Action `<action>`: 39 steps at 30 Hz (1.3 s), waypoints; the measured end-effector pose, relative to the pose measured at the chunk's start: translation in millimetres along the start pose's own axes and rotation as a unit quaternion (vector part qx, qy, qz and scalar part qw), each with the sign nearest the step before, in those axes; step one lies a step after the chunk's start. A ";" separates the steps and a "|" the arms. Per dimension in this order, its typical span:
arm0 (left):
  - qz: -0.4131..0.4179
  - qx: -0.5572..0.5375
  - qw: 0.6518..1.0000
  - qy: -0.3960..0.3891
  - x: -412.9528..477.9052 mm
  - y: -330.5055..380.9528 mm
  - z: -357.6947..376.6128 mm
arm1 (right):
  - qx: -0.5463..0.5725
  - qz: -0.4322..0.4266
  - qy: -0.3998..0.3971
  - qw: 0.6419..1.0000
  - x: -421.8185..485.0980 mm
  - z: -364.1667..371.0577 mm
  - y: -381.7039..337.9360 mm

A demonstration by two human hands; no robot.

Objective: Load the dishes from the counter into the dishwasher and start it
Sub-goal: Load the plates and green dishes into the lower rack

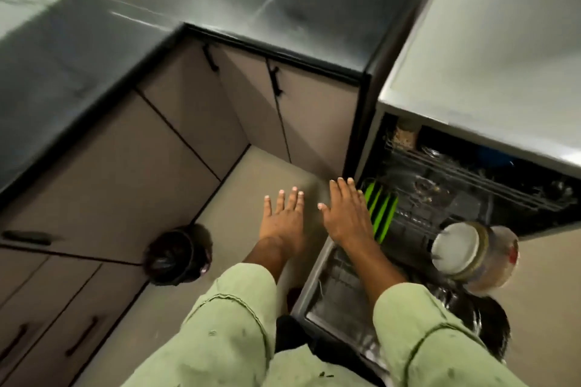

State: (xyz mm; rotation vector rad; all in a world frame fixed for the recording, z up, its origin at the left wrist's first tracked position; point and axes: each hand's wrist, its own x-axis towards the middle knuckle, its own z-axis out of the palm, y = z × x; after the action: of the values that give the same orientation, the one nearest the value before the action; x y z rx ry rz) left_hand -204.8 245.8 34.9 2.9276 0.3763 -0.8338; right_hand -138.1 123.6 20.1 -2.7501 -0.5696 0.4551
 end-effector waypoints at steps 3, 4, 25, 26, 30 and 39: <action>-0.034 -0.020 0.998 0.053 -17.8 -16.7 -27.8 | -0.025 -0.073 0.018 0.997 -0.4 -30.1 -35.8; -0.046 -0.026 0.996 0.073 -21.9 -23.6 -37.6 | -0.033 -0.099 0.026 0.994 0.1 -38.4 -46.1; -0.171 -0.082 0.948 0.257 -51.6 -275.9 -149.8 | -0.132 -0.287 0.140 0.939 86.8 -119.5 -289.9; -0.171 -0.080 0.947 0.258 -48.5 -291.1 -152.8 | -0.135 -0.288 0.139 0.938 92.3 -117.1 -302.6; -0.169 -0.079 0.947 0.263 -32.2 -350.9 -161.7 | -0.145 -0.282 0.144 0.937 119.1 -101.8 -351.2; -0.154 -0.066 0.954 0.249 4.9 -431.0 -167.8 | -0.141 -0.267 0.139 0.943 163.5 -74.3 -405.6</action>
State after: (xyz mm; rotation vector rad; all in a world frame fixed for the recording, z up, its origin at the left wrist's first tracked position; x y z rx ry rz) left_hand -224.8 686.8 173.1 2.9540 0.8995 -0.0600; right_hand -103.4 532.9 187.4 -2.6746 -1.3324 -0.1519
